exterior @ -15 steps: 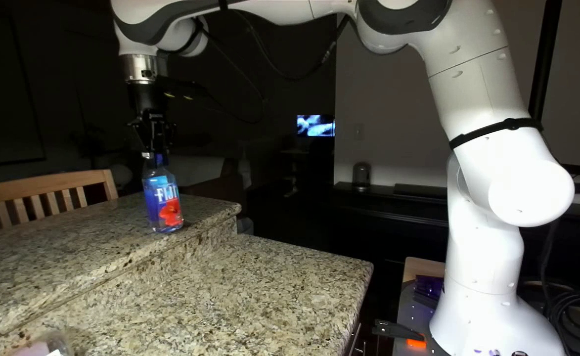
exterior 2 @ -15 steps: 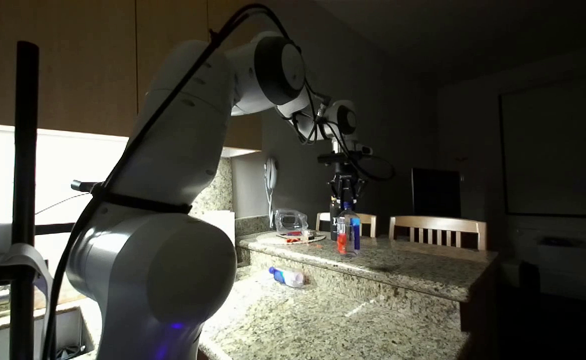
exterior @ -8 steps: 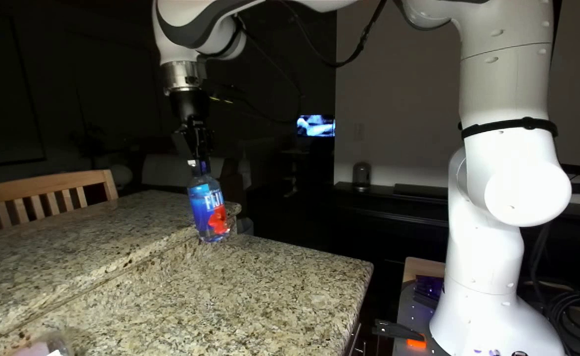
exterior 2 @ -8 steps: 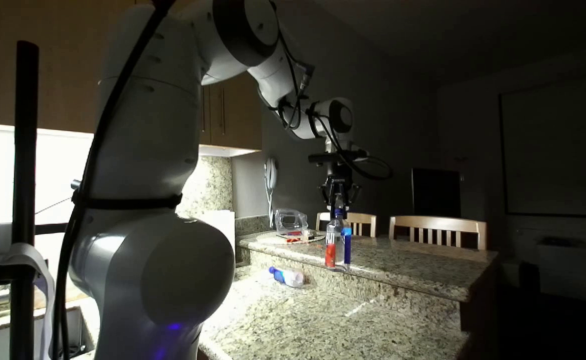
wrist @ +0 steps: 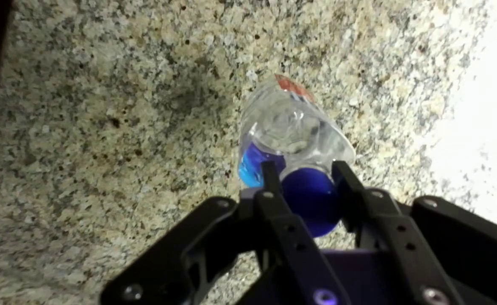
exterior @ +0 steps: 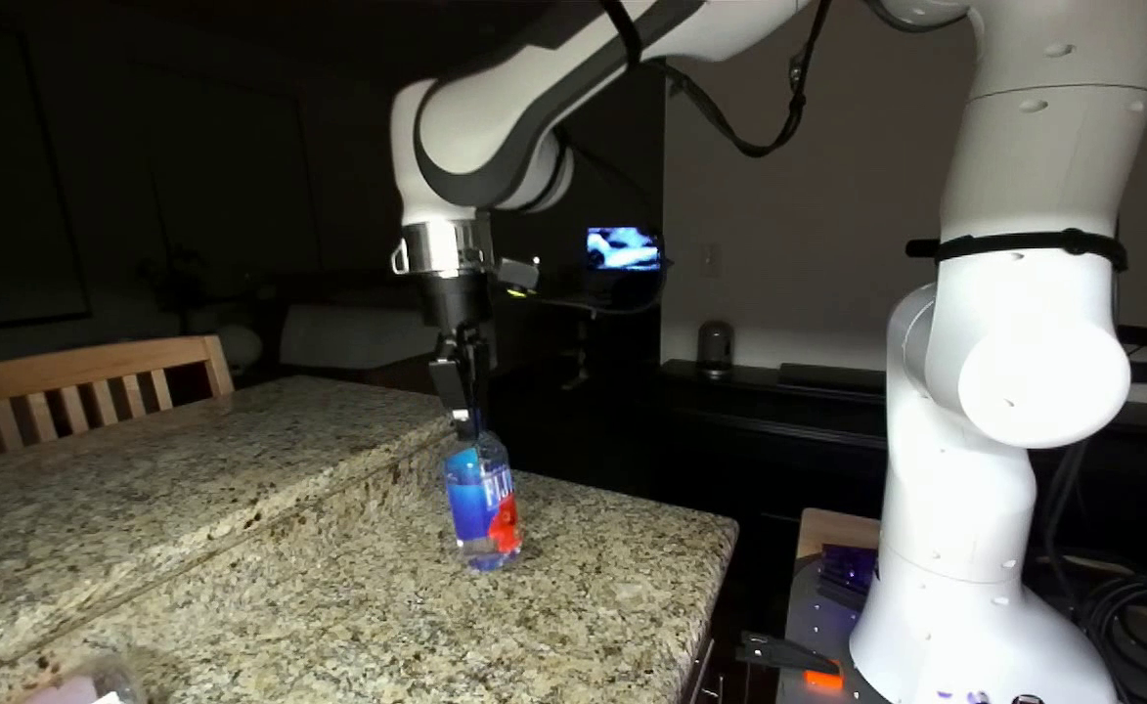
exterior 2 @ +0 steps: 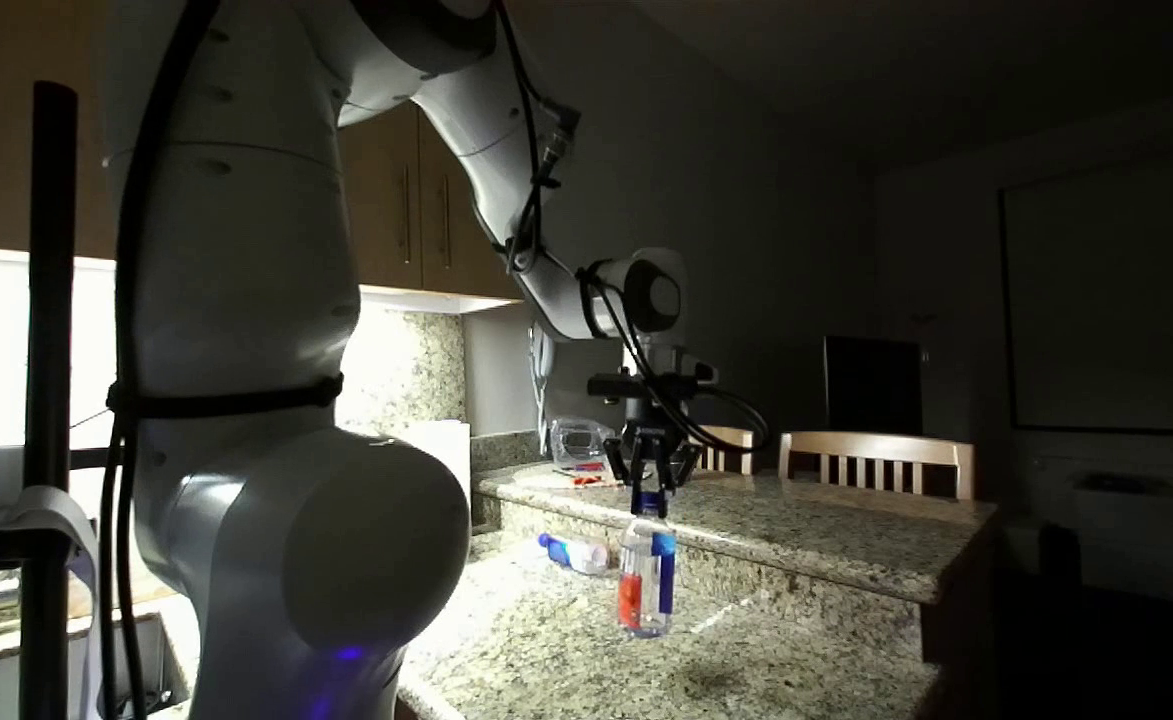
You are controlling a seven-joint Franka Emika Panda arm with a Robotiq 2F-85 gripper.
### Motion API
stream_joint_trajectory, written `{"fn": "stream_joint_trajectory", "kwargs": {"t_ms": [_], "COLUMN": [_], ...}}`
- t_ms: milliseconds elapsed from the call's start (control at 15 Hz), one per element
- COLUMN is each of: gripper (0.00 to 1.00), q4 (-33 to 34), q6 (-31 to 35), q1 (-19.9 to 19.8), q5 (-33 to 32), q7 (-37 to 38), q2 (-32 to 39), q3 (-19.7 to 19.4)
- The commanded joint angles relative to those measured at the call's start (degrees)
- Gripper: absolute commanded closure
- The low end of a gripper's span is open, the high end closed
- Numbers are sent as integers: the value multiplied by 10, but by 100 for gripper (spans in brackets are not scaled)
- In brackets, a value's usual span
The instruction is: Put the water bottle on the counter below
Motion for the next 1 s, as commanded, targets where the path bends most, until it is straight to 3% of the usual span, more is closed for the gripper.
{"fn": "stream_joint_trajectory", "kwargs": {"t_ms": [0, 467, 533, 600, 933], "gripper": [85, 82, 40, 39, 9], "q4": [-114, -175, -176, -177, -210], "q6": [56, 38, 42, 41, 10], "q1": [4, 14, 15, 18, 39], "q5": [52, 37, 35, 35, 37], "q7": [-102, -191, -196, -200, -216], "q2": [-72, -124, -123, -127, -213], "q3": [-7, -17, -17, -17, -23]}}
